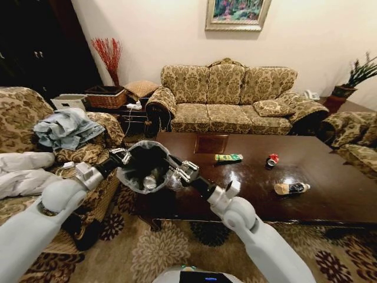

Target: Move to the front of the table and place the trash on the table into the trash bin.

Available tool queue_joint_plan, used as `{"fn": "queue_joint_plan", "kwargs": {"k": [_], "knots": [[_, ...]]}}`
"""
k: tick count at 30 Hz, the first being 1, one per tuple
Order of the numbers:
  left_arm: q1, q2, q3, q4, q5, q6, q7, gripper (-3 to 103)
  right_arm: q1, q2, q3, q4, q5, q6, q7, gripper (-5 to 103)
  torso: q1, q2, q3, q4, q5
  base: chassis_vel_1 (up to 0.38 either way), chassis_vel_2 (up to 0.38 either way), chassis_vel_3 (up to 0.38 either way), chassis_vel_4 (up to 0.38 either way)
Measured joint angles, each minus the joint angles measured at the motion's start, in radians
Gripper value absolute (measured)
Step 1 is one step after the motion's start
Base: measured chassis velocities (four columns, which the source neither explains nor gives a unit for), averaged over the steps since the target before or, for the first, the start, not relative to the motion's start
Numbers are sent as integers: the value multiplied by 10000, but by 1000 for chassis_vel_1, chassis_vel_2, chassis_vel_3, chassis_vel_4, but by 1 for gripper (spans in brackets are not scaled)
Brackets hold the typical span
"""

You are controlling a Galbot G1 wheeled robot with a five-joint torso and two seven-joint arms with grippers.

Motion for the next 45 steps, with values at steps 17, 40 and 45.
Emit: {"fn": "queue_joint_plan", "kwargs": {"k": [17, 40, 45], "knots": [[-187, 533, -548, 1155, -162, 232, -569, 3, -1645, -473, 2880, 1203, 1257, 692, -1395, 44, 0, 0, 0, 0, -2, 0, 0, 0, 0], [-5060, 348, 2467, 2325, -2803, 2013, -2530, 3, -3551, -409, 5122, 480, -496, 320, 3036, 100, 0, 0, 0, -2, -3, 0, 0, 0, 0], [-4954, -186, 2533, 2296, -2580, 2036, -2550, 3, -3209, -488, 5328, 218, -317, 55, 3053, 100, 0, 0, 0, -1, -1, 0, 0, 0, 0]]}}
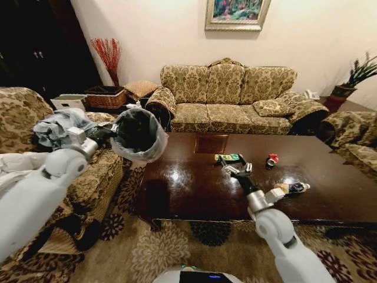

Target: Move to the front of the table and place the trash on the table into the trash bin.

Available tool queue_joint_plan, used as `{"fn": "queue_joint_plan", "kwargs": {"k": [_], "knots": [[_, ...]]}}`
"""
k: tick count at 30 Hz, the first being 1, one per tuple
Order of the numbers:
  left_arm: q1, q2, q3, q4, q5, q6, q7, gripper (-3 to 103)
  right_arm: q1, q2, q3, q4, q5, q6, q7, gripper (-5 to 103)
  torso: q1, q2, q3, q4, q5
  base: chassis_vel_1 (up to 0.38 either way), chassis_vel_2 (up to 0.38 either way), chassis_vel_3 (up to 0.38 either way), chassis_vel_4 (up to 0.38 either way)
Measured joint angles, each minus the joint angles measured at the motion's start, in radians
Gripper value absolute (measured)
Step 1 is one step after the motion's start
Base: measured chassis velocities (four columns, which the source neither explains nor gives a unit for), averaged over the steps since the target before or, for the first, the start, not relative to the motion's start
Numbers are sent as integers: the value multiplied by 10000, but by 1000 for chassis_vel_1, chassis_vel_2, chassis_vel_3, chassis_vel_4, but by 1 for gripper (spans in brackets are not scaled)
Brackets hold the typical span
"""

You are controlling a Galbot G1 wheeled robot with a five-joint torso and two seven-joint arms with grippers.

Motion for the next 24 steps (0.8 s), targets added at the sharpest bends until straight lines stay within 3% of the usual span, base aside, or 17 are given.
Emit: {"fn": "queue_joint_plan", "kwargs": {"k": [8, 19, 24], "knots": [[693, -1267, -336, -77, 908, -139, 105, 3, 274, 37, 134, -795, 116, 22, -180, 100, 0, 0, 0, 1, -4, 0, 0, 0, 0], [1212, -1498, -507, -310, 1306, -269, 305, 3, 826, 143, -118, -1614, 125, 134, -192, 100, -1, 0, -1, 3, -1, -120, -116, 132, 123], [1262, -1522, -493, -353, 1363, -337, 396, 3, 1563, 272, -386, -2639, 468, 16, -108, 100, 0, 0, 0, -14, 7, -216, -210, 187, 190]]}}
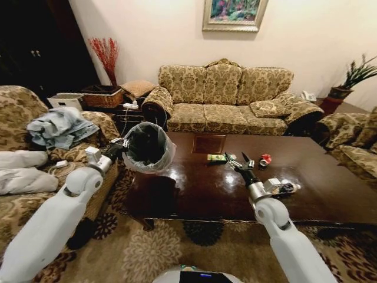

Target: Move to the front of the table and place the trash on the table into the trash bin.

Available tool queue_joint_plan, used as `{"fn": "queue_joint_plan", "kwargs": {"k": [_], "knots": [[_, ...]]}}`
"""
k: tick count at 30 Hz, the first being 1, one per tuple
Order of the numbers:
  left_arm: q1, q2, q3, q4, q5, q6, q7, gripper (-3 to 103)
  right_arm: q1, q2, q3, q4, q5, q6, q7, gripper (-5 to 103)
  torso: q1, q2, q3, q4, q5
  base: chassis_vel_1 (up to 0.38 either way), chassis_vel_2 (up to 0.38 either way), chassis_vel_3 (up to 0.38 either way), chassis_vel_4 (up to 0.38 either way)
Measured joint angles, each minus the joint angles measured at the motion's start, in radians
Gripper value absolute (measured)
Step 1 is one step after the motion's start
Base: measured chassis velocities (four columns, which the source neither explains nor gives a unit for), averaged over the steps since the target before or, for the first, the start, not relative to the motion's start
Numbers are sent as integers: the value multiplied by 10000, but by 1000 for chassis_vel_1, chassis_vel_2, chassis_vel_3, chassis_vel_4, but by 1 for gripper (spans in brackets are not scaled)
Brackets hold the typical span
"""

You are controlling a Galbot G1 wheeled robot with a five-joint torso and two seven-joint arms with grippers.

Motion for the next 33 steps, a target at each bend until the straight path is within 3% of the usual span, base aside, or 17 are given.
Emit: {"fn": "queue_joint_plan", "kwargs": {"k": [2, 6, 7, 11, 15, 18, 21, 26, 33], "knots": [[0, -1, 23, -13, 2, -3, 7, 3, 248, 86, -129, -297, 176, -108, 116, 100, 0, 0, 0, 3, 2, -111, -144, 116, 66], [134, 57, 29, -165, 14, -6, 45, 3, 1264, 760, -720, -1284, 1581, -782, 1395, 100, 1, 0, 1, 11, -12, -37, -43, 13, 19], [134, 57, 29, -165, 14, -6, 45, 3, 1264, 760, -720, -1284, 1581, -782, 1395, 100, 1, 0, 1, 11, -12, 0, 0, 0, 0], [517, 221, -325, -292, 9, -7, 120, 3, 1591, 1046, -836, -1579, 3877, -1264, 2141, 100, -1, 0, -1, 29, -15, 62, 76, -19, -19], [640, 235, -408, -299, 16, -37, 141, 3, 2058, 1266, -692, -2169, 5186, -1420, 2935, 100, -3, 1, -1, 20, -15, 37, 45, -1, 0], [641, 216, -368, -302, 20, -44, 142, 3, 2337, 1346, -687, -2578, 5297, -1513, 3168, 100, -2, 0, -1, 13, 2, 0, 0, 0, 0], [594, 183, -177, -301, 33, -46, 161, 3, 2809, 1449, -972, -3208, 5073, -1665, 3131, 100, 1, 0, 1, 3, -8, -19, -9, 0, -3], [474, 209, -28, -258, 42, -47, 160, 3, 3397, 1795, -1274, -3932, 4811, -1696, 3569, 100, 1, 0, 1, 18, -10, 0, 0, 0, 0], [239, 209, 150, -58, 44, -86, 203, 3, 3970, 1914, -1336, -4703, 4374, -1813, 3470, 100, -2, 0, 0, 14, -10, 0, 0, 0, 0]]}}
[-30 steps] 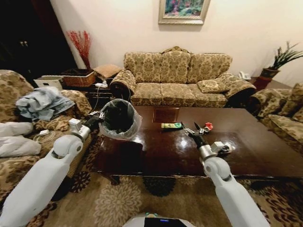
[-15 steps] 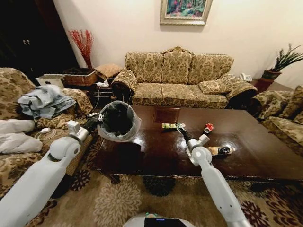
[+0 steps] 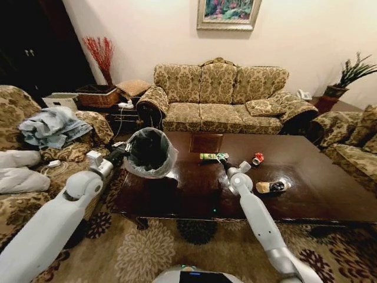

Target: Move to the front of the table and place the trash on the table into the trash bin.

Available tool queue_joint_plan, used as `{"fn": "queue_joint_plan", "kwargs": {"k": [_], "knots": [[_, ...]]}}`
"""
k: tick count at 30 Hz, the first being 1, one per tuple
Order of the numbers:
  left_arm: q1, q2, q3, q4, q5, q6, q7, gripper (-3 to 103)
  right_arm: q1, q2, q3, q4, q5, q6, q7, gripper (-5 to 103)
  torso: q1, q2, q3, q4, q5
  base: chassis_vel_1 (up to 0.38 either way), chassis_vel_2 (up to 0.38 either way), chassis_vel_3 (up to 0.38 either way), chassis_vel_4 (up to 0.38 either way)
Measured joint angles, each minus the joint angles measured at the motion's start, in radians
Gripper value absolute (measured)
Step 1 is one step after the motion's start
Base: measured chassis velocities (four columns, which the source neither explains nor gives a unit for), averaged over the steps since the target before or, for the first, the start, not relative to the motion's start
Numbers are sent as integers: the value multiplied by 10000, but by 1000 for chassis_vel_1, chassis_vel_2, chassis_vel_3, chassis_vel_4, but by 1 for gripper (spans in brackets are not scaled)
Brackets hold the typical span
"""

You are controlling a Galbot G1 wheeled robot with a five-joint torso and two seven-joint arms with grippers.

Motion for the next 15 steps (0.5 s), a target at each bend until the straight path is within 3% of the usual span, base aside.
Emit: {"fn": "queue_joint_plan", "kwargs": {"k": [7, 11, 14, 15], "knots": [[-337, -195, 376, 143, 48, -3, 10, 3, 565, 491, -36, -763, 365, -46, 613, 98, 3, -1, 1, 1, 2, 0, 0, 0, 0], [-416, -203, 390, 172, 47, -3, 10, 3, 551, 575, -39, -800, 147, -12, 537, 97, 1, 0, 0, 1, 1, 0, 0, 0, 0], [-349, -201, 354, 178, 45, -19, 40, 3, 355, 509, -50, -771, -350, 184, -69, 84, 1, 0, 0, 0, 2, 0, 0, 0, 0], [-349, -201, 354, 178, 45, -19, 40, 3, 355, 509, -50, -771, -350, 184, -69, 84, 1, 0, 0, 0, 2, 0, 0, 0, 0]]}}
